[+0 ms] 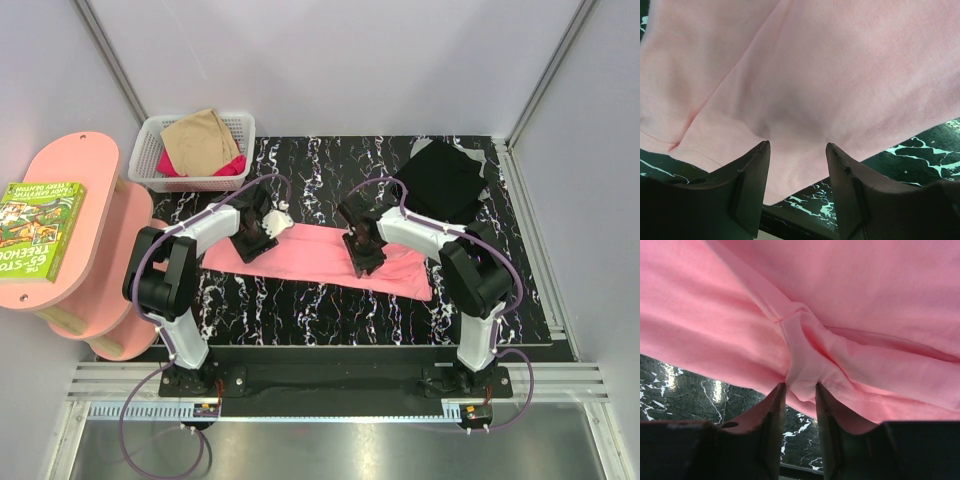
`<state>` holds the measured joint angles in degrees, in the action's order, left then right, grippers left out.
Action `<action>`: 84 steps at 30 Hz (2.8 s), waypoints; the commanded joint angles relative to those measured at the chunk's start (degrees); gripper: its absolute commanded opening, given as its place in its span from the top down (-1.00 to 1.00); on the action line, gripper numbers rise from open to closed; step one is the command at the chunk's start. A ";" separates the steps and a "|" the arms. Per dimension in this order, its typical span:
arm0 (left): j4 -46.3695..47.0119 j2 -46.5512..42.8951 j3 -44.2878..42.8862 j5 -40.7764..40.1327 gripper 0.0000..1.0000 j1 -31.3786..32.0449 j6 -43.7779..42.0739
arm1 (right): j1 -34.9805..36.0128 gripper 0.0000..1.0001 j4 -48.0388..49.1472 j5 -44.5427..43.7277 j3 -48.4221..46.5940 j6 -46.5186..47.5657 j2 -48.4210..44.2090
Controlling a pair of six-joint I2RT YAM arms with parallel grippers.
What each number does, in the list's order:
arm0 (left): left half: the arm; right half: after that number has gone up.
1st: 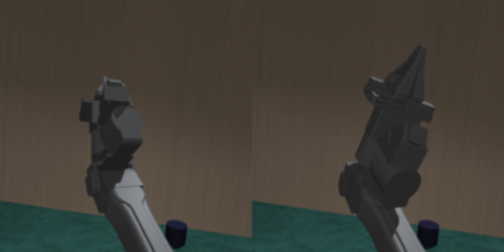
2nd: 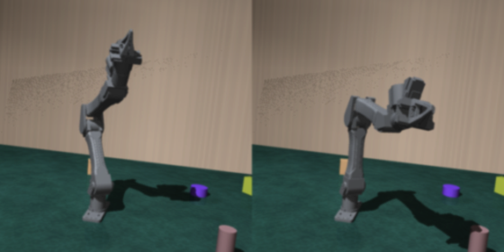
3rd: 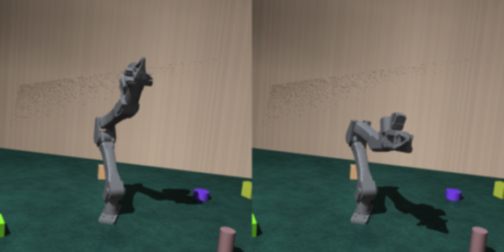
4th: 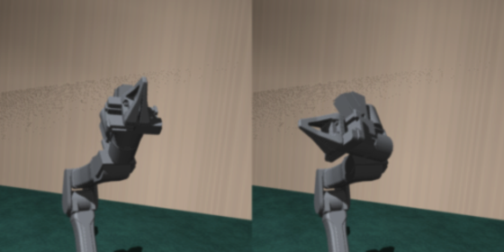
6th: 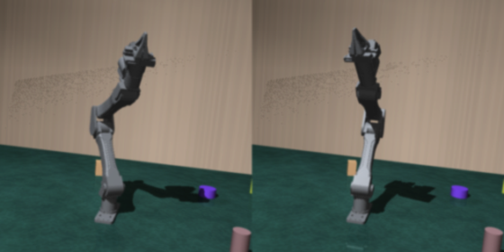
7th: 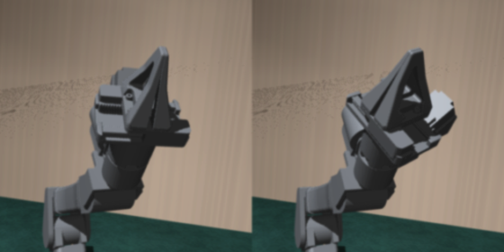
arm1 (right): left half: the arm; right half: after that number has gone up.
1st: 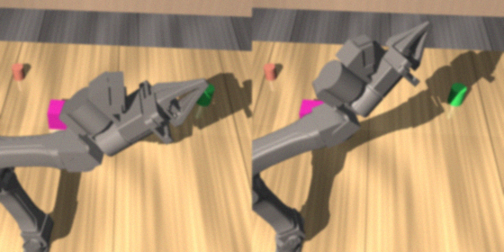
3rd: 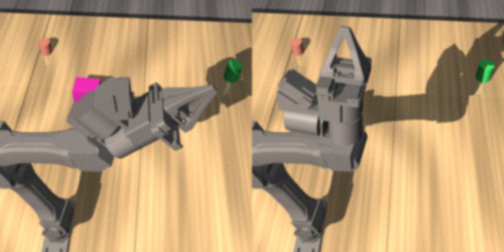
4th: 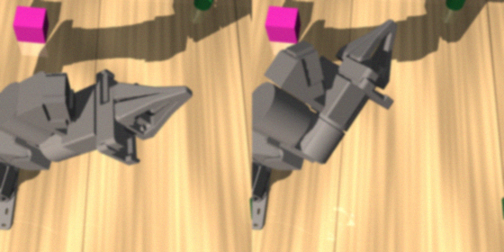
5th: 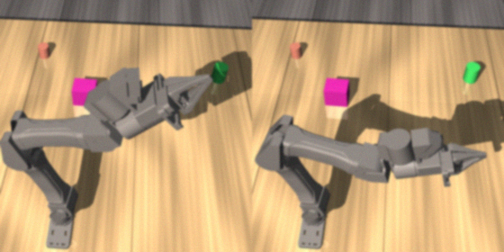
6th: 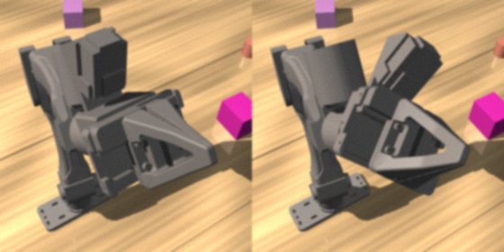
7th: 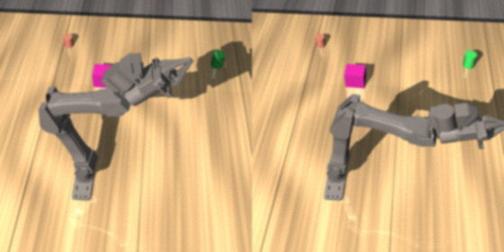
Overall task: Fold and stack the t-shirts
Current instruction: Fold the tshirt
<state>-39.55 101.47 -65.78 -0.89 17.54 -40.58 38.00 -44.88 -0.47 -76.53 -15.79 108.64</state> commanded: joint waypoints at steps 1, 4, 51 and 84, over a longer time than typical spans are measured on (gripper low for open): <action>0.26 -1.10 -1.02 1.68 -0.07 -0.14 -0.03 | 0.67 0.41 0.85 -1.02 -0.98 1.03 0.52; 0.79 -0.84 -0.58 1.15 -0.07 -0.14 -0.20 | 0.59 0.73 0.50 -2.95 -1.86 1.46 -0.09; 3.43 -1.71 3.55 -1.49 -0.06 -1.02 -2.23 | -6.62 -0.63 2.32 -4.72 5.14 -9.16 -16.27; 1.23 0.83 -8.23 1.24 -0.04 -5.86 -1.44 | -20.07 -0.63 8.32 0.29 12.90 -15.32 -14.94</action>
<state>-38.54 100.03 -72.34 -1.52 9.34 -43.97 18.26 -36.88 -0.78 -64.36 -29.26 99.68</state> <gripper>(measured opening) 0.521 0.819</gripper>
